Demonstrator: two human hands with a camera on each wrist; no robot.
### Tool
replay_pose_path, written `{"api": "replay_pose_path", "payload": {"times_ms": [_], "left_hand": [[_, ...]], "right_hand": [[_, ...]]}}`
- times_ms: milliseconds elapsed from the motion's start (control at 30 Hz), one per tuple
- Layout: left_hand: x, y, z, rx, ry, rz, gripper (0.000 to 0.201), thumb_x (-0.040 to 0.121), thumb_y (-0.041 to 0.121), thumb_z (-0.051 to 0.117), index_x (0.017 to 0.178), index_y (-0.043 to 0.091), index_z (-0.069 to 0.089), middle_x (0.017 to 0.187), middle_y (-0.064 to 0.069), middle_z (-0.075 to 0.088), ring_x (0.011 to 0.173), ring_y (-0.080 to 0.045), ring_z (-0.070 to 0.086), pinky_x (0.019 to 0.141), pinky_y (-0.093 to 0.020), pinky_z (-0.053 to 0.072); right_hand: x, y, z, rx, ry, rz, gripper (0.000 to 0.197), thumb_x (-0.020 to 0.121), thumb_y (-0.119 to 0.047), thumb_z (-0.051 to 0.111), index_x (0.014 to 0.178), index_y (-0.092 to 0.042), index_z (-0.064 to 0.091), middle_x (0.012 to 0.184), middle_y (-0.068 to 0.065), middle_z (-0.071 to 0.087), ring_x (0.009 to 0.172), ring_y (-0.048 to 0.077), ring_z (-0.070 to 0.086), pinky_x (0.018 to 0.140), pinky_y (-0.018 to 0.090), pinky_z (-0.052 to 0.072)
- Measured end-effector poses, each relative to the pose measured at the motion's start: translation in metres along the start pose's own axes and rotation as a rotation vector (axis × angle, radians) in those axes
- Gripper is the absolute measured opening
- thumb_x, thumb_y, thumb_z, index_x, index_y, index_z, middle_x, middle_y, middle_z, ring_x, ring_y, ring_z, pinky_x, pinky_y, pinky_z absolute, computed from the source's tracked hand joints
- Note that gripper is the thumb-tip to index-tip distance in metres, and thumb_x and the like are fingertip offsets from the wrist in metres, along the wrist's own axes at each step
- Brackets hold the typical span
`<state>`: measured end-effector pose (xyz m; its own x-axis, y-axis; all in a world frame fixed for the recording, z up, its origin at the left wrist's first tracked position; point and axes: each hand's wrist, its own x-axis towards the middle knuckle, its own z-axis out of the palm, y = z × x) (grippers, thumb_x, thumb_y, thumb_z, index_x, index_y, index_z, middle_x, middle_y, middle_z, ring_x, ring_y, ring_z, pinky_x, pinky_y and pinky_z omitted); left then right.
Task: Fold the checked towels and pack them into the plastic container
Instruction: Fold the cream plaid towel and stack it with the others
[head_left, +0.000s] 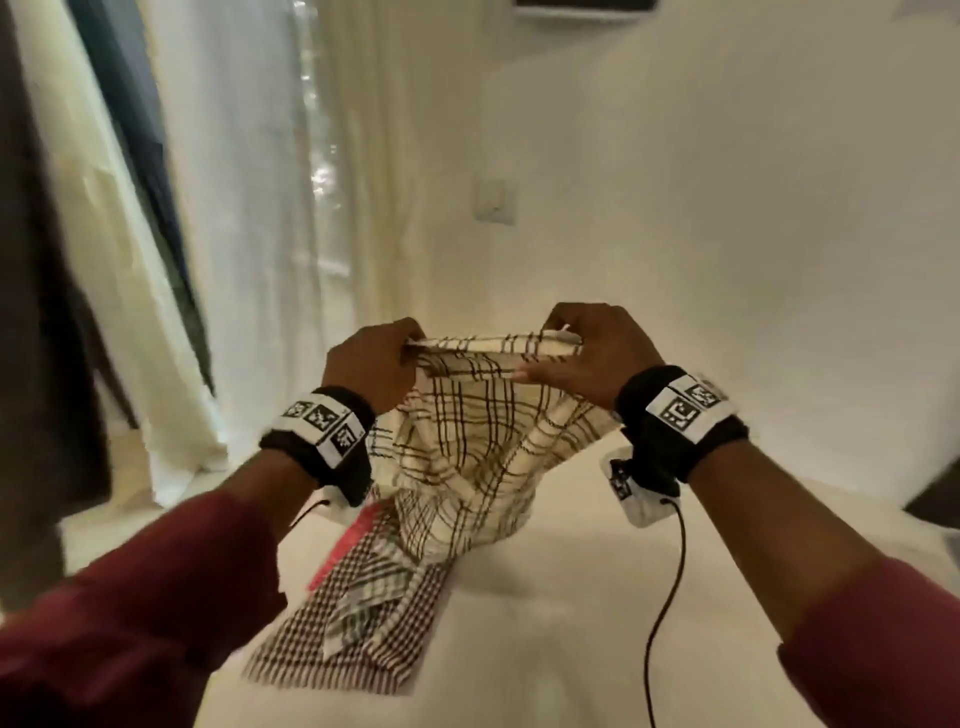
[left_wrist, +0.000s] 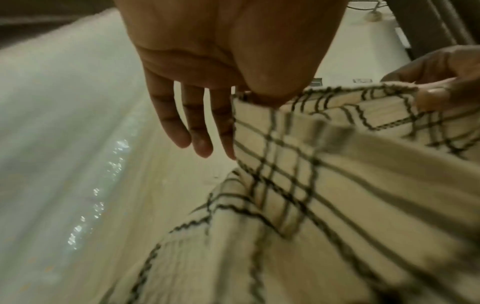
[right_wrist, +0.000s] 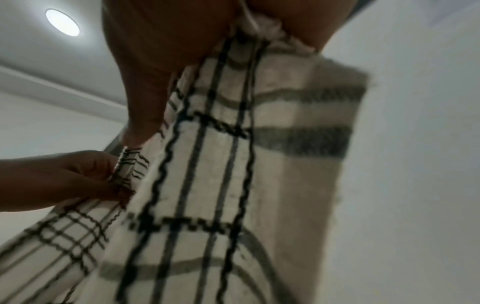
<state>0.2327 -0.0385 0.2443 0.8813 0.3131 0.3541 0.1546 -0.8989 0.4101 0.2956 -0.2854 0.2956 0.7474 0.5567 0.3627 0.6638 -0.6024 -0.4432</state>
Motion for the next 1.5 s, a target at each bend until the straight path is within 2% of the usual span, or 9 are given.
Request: {"api": "replay_pose_path", "payload": {"times_ms": [200,367,567,700,800,1000,1167,1267,1500], "left_hand": [[0.058,0.128,0.048,-0.397,-0.118,0.178,0.032,0.097,0.023,0.05,0.102,-0.007,0.06,0.108,-0.028,0.06,0.104,-0.041,0.055,0.08,-0.037,0.038],[0.084,0.217,0.061,-0.234,-0.12,0.357,0.02,0.096,0.032,0.048,0.102,0.018,0.062,0.099,-0.012,0.064,0.093,-0.035,0.061,0.078,-0.04,0.047],[0.048,0.244,0.118,-0.535,0.065,0.408,0.022,0.097,0.033,0.05,0.089,0.014,0.058,0.077,-0.001,0.057,0.073,-0.021,0.052,0.065,-0.03,0.037],[0.037,0.23,0.146,-0.581,-0.544,0.378,0.043,0.079,0.059,0.06,0.074,0.016,0.061,0.057,0.013,0.058,0.059,0.002,0.054,0.065,-0.023,0.038],[0.072,0.229,0.142,0.083,-0.804,0.507,0.061,0.061,0.062,0.075,0.098,0.015,0.063,0.089,0.013,0.063,0.084,-0.006,0.058,0.077,-0.021,0.044],[0.119,0.256,0.124,0.334,-0.257,0.421,0.016,0.086,0.029,0.063,0.1,0.023,0.058,0.106,-0.009,0.062,0.095,-0.032,0.06,0.072,-0.035,0.043],[0.121,0.255,0.112,-0.063,0.141,0.338,0.017,0.081,0.008,0.056,0.098,0.01,0.051,0.094,-0.017,0.06,0.089,-0.04,0.059,0.067,-0.043,0.042],[0.083,0.239,0.109,-0.201,0.318,0.35,0.013,0.08,0.006,0.052,0.091,0.011,0.051,0.09,-0.015,0.059,0.087,-0.039,0.055,0.066,-0.042,0.04],[-0.067,0.125,0.185,0.002,-0.199,0.275,0.021,0.065,0.001,0.065,0.079,0.015,0.06,0.078,-0.012,0.06,0.08,-0.039,0.059,0.065,-0.045,0.049]], "right_hand": [[-0.065,0.098,-0.114,-0.087,0.126,0.235,0.034,0.072,-0.049,0.077,0.088,-0.021,0.066,0.09,-0.007,0.058,0.091,0.013,0.056,0.071,0.023,0.038],[-0.112,0.16,-0.188,-0.264,0.303,0.452,0.021,0.08,-0.03,0.074,0.086,-0.023,0.055,0.092,0.007,0.065,0.086,0.029,0.059,0.067,0.028,0.042],[-0.189,0.216,-0.175,-0.316,0.371,0.526,0.023,0.08,-0.017,0.069,0.085,-0.025,0.048,0.08,0.004,0.062,0.075,0.029,0.059,0.064,0.034,0.048],[-0.199,0.244,-0.169,-0.161,-0.104,0.655,0.034,0.065,-0.033,0.087,0.08,-0.019,0.06,0.08,0.001,0.062,0.08,0.02,0.058,0.065,0.026,0.04],[-0.183,0.263,-0.175,-0.172,-0.31,0.769,0.047,0.065,-0.032,0.087,0.103,-0.013,0.068,0.099,0.005,0.067,0.097,0.022,0.06,0.077,0.026,0.047],[-0.125,0.29,-0.182,-0.254,-0.269,0.813,0.023,0.08,-0.028,0.075,0.096,-0.012,0.07,0.077,-0.002,0.061,0.078,0.018,0.057,0.07,0.025,0.041],[-0.118,0.272,-0.193,-0.354,0.351,0.659,0.046,0.088,-0.007,0.047,0.13,-0.023,0.058,0.132,0.01,0.058,0.12,0.03,0.053,0.101,0.035,0.043],[-0.146,0.251,-0.165,-0.399,0.409,0.447,0.064,0.082,0.01,0.042,0.139,-0.019,0.048,0.147,0.004,0.044,0.134,0.024,0.041,0.11,0.032,0.03],[-0.299,0.266,-0.014,-0.405,-0.044,0.457,0.068,0.066,0.007,0.025,0.12,-0.005,0.065,0.127,0.016,0.061,0.12,0.042,0.054,0.1,0.05,0.039]]}}
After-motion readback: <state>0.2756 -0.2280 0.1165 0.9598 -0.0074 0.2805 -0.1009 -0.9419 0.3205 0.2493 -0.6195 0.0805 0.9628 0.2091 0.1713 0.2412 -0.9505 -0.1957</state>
